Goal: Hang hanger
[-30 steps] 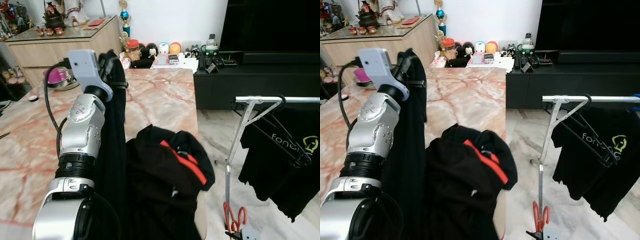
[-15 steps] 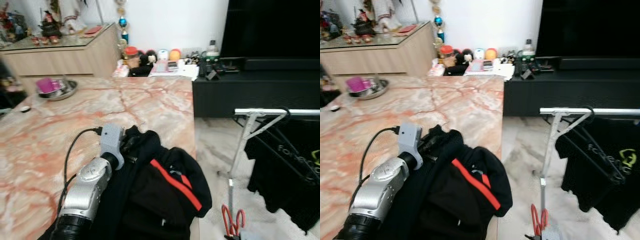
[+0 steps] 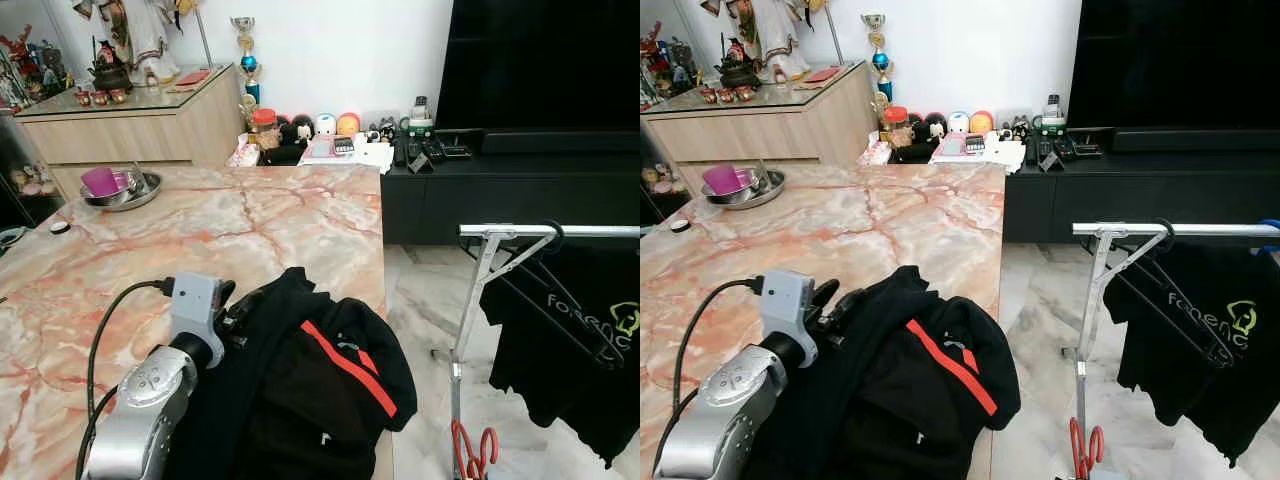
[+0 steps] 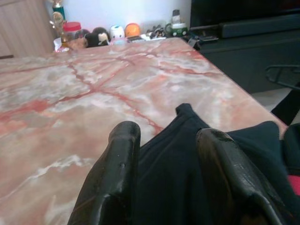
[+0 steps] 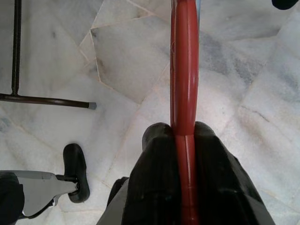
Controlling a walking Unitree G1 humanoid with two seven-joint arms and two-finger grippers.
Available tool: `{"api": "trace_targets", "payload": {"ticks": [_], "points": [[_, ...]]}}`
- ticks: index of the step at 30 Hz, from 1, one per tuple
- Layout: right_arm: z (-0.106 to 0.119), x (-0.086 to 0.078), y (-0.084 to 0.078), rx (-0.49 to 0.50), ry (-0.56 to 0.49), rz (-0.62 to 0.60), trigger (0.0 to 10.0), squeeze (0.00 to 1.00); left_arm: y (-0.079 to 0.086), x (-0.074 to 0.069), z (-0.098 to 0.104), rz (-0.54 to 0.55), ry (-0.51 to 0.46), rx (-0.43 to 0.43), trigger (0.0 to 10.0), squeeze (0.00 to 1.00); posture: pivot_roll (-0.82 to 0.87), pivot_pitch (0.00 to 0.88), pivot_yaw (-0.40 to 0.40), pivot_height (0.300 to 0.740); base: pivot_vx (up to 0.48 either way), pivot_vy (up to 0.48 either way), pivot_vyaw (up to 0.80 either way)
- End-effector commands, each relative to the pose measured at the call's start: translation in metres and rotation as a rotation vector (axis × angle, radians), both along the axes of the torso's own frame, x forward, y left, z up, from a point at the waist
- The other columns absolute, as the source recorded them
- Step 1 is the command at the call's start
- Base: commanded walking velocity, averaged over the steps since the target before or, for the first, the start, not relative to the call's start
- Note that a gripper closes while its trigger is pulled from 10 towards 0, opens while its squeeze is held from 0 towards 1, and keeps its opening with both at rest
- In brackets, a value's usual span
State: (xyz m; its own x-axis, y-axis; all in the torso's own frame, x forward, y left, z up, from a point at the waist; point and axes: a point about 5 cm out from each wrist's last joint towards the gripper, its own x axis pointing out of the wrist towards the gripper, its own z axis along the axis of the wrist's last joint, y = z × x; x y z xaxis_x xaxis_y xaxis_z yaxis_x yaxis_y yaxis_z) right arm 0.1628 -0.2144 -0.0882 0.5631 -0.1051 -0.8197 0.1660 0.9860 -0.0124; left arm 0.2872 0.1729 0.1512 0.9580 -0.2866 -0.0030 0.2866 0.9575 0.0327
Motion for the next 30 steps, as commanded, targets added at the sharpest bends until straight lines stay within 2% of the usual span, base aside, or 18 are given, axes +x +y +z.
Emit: {"api": "trace_targets", "payload": {"ticks": [1, 7, 17, 25, 30], "points": [[0.001, 0.004, 0.001, 0.006, -0.008, -0.008, 10.0, 0.0, 0.001, -0.002, 0.003, 0.005, -0.011, 0.006, 10.0, 0.0, 0.12, 0.037, 0.056, 0.74, 0.0, -0.27, 0.0], [0.001, 0.004, 0.001, 0.007, -0.011, -0.02, 10.0, 0.0, 0.0, 0.002, 0.007, 0.018, -0.033, -0.003, 10.0, 0.0, 0.12, 0.039, 0.057, 0.74, 0.0, -0.48, 0.0], [0.001, 0.003, 0.001, 0.009, -0.005, -0.032, 10.0, 0.0, 0.01, 0.001, 0.012, 0.065, -0.053, -0.013, 10.0, 0.0, 0.12, 0.044, 0.055, 0.74, 0.0, -0.48, 0.0], [0.001, 0.003, 0.001, 0.014, -0.002, -0.027, 10.0, 0.0, 0.014, 0.003, 0.017, 0.083, -0.072, -0.012, 10.0, 0.0, 0.12, 0.045, 0.054, 0.74, 0.0, -0.48, -0.65], [0.001, 0.003, 0.001, 0.016, -0.007, -0.028, 10.0, 0.0, 0.014, 0.003, 0.017, 0.086, -0.073, -0.012, 10.0, 0.0, 0.12, 0.044, 0.053, 0.74, 0.0, -0.48, 0.0]]}}
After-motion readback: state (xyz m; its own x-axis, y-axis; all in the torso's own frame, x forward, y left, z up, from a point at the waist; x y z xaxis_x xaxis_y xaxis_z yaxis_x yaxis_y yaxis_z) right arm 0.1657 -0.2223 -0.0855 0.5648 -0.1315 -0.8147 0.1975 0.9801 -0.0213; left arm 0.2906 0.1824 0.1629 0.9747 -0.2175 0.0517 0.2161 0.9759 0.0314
